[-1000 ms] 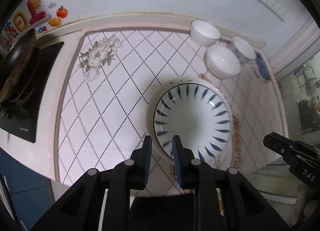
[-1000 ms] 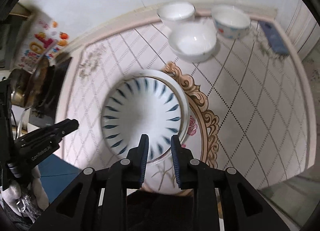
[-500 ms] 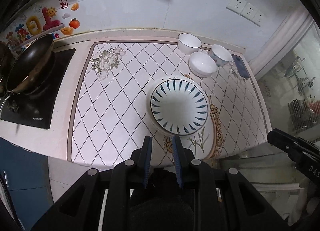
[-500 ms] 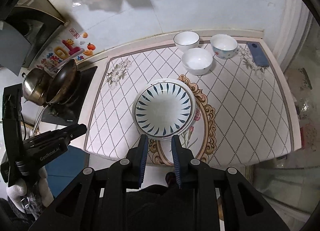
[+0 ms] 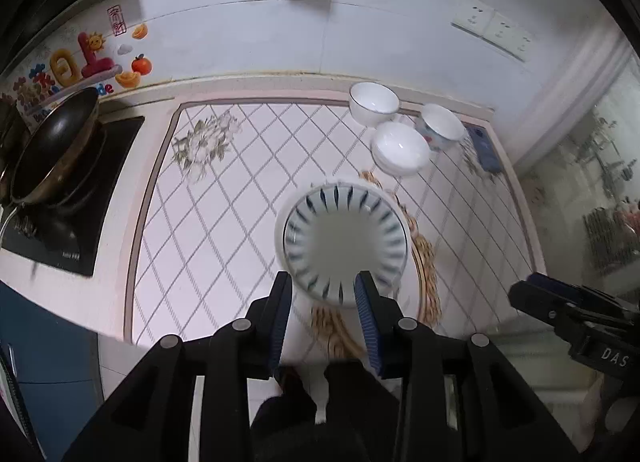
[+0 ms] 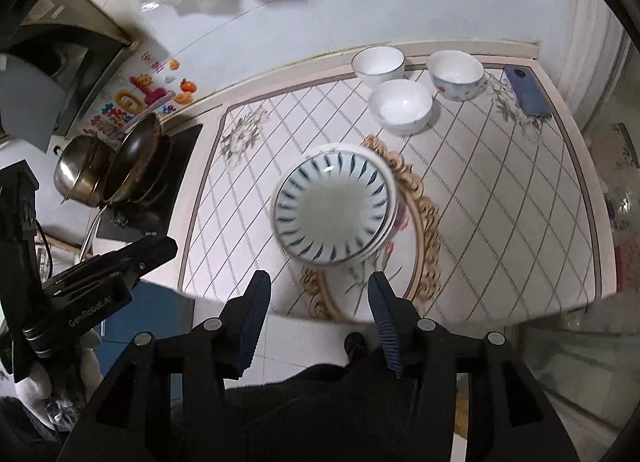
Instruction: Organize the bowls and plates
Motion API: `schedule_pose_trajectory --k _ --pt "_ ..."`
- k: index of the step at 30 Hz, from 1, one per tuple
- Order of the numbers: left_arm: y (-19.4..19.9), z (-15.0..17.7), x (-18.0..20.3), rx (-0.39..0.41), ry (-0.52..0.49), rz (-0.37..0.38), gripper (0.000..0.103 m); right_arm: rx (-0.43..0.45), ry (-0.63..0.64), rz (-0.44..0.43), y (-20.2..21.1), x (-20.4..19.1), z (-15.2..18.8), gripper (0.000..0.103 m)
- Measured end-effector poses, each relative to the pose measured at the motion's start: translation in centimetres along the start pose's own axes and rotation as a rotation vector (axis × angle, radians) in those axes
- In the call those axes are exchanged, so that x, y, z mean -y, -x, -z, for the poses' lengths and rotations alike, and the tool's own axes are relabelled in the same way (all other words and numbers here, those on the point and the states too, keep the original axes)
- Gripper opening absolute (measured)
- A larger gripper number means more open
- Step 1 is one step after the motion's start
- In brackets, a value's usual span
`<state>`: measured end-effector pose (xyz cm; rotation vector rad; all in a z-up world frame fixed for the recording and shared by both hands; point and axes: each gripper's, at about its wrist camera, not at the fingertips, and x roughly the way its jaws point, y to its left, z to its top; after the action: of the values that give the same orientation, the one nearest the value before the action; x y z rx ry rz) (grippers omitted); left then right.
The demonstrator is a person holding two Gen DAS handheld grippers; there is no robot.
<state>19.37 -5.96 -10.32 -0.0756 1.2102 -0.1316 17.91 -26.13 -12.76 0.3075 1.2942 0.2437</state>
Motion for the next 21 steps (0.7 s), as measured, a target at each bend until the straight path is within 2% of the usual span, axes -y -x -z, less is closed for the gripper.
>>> schedule_pose_trajectory --k 6,12,16,21 --pt "-7.5 -6.4 2.7 -0.046 0.042 0.026 0.03 0.028 -0.068 0.031 -4.3 6.2 -7.2 0.056" --pt "-17.7 -12.6 4.6 -0.21 0.124 0.151 0.03 -0.012 -0.185 -0.021 -11.5 12.8 -14.8 0.056" --pt "-23.3 -15.2 6.2 -0.27 0.13 0.144 0.03 -0.074 -0.188 -0.03 -16.8 15.9 -19.6 0.056" --pt "-28.6 -17.0 7.5 -0.34 0.118 0.101 0.03 -0.151 -0.211 -0.047 -22.8 18.6 -22.9 0.055"
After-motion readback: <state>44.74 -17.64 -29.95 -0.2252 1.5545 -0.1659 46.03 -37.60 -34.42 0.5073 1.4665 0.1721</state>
